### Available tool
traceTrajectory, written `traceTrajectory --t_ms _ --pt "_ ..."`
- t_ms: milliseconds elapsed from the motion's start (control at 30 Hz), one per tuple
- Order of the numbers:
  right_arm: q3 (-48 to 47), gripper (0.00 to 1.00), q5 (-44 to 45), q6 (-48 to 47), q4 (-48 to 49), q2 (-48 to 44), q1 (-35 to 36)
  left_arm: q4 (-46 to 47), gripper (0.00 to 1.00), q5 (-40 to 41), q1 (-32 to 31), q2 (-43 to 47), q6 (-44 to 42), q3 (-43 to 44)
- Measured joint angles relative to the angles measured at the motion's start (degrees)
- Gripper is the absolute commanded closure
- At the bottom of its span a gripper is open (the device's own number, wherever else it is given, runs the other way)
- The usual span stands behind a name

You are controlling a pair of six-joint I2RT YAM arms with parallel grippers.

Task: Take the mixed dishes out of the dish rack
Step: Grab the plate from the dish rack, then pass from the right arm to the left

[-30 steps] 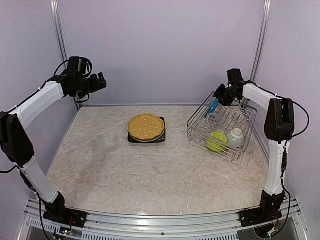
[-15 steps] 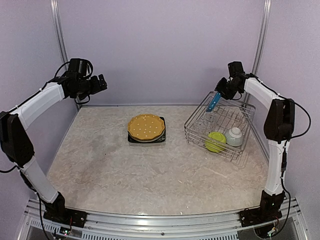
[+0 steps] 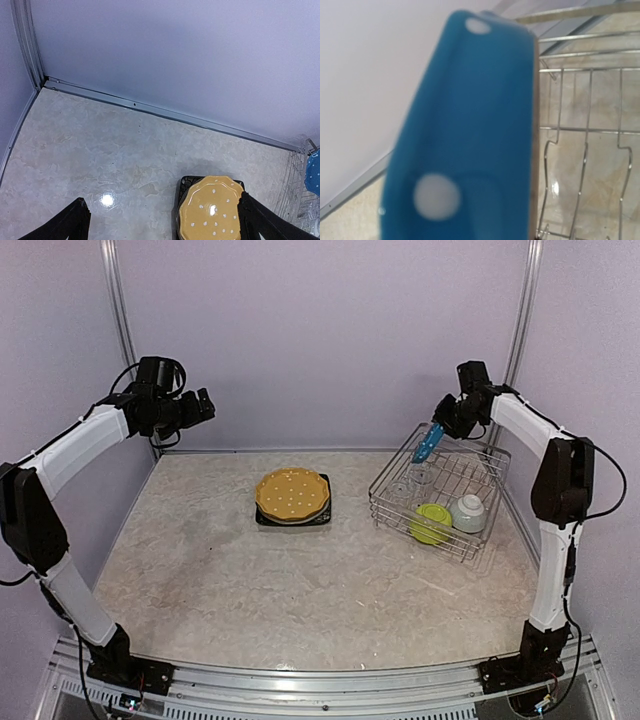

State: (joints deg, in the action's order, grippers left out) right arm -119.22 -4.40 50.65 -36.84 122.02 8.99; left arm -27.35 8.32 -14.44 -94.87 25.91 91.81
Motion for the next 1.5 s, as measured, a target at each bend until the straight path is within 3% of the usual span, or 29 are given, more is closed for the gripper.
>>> traceTrajectory --t_ms 500,767,1033,1300,1500 --pt "4.0 0.71 -0.5 1.2 4.2 -7.4 1.1 0.9 0.01 -0.6 -0.2 0.0 0.0 -0.1" --pt "5.6 0.81 0.1 1.4 4.0 -7.9 1.3 1.0 0.01 -0.6 -0.2 0.0 0.0 -0.1" --pt "7.1 1.0 0.7 1.1 3.9 -9.3 1.3 1.1 0.01 -0.7 -0.2 0.0 -0.1 -0.3" --pt "9.6 1.0 1.9 -0.2 4.2 -13.3 1.3 1.1 0.01 -3.1 0.0 0.0 0.0 -0.3" --pt "13.3 1.0 -2.1 -2.6 8.2 -16.6 1.0 1.1 0.01 -8.6 0.4 0.1 -0.4 -0.3"
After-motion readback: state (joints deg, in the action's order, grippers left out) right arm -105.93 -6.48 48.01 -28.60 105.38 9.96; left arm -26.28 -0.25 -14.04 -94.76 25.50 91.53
